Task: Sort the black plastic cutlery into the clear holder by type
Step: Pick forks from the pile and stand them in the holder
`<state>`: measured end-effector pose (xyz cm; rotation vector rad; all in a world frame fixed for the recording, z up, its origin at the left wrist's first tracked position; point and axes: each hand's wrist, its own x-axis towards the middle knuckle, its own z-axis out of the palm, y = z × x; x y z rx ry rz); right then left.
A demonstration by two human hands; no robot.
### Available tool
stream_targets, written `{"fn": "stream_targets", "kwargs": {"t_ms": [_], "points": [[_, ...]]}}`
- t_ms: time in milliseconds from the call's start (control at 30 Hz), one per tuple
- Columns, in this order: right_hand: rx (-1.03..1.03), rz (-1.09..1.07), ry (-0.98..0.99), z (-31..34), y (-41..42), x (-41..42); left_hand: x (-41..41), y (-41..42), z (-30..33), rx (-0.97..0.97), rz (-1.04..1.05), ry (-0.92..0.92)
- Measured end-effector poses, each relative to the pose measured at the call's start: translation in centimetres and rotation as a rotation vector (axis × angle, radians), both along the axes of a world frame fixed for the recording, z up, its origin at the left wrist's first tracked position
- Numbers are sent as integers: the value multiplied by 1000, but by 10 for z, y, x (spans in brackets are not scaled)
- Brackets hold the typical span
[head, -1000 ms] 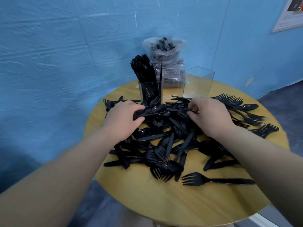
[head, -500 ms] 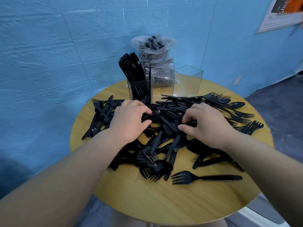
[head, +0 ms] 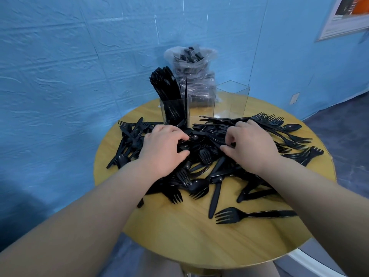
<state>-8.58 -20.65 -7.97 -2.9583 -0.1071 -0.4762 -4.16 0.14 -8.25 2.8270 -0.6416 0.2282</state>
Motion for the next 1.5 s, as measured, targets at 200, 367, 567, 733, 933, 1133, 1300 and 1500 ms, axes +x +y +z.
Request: {"fn": "stream_targets", "kwargs": {"t_ms": [200,367,567,733,933,1133,1300,1500], "points": [[65,-85,-107,-3,-26,-10,2,-12,-1,-20,-126,33],[13,-111,-20,-8,-41,-17,0,-32,-3,70,-234,114],[49,76,76,-5,-44,-15,6,-40,4,-78,-137,-25],[121,-62,-30,-5,-57,-10,11,-59,2,39,-232,30],[172,-118,-7,-6,-65,-7,23,-61,9,102,-226,31],[165,-117,6,-7,-65,-6,30,-39,10,87,-118,-20],[161,-148,-28,-9,-67,-3,29,-32,12,78,17,-60],[172,-106,46,-7,-70,-3,26,-60,6,43,-214,23]]}}
